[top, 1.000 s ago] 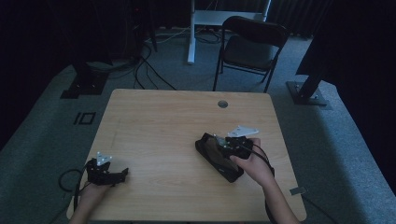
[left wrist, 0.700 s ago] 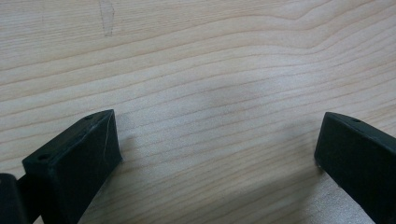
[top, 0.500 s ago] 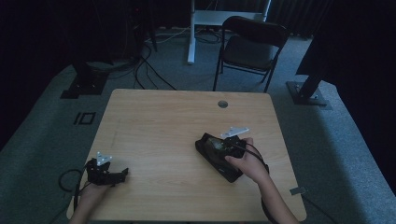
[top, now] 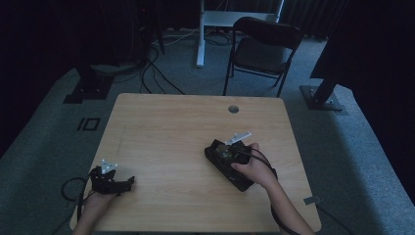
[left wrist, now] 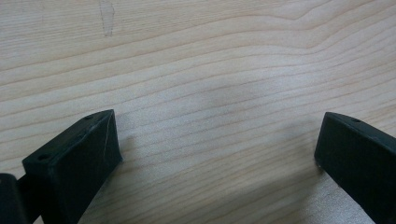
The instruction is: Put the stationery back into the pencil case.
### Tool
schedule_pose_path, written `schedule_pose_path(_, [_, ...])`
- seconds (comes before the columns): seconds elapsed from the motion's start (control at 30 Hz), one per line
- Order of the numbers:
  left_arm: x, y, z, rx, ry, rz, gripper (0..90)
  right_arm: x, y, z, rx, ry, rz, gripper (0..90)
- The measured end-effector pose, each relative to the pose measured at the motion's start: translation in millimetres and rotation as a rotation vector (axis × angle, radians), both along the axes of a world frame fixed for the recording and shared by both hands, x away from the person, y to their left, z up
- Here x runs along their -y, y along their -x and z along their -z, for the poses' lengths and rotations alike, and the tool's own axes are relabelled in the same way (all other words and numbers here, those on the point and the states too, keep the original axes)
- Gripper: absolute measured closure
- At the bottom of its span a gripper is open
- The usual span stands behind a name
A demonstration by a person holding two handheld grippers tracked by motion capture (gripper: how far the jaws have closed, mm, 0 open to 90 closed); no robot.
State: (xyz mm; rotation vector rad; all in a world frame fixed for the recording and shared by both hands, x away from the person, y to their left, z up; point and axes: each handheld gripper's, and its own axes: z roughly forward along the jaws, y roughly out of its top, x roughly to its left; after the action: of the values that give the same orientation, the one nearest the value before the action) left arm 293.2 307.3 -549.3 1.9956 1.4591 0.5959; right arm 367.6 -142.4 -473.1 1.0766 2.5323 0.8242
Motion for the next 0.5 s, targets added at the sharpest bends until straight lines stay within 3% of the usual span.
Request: schedule_pose_path(0.5, [0.0, 0.0, 0.0, 0.0, 0.0, 0.0, 0.2, -3.4, -10.9, 12.4, -0.045, 0.05, 0.017, 49.2])
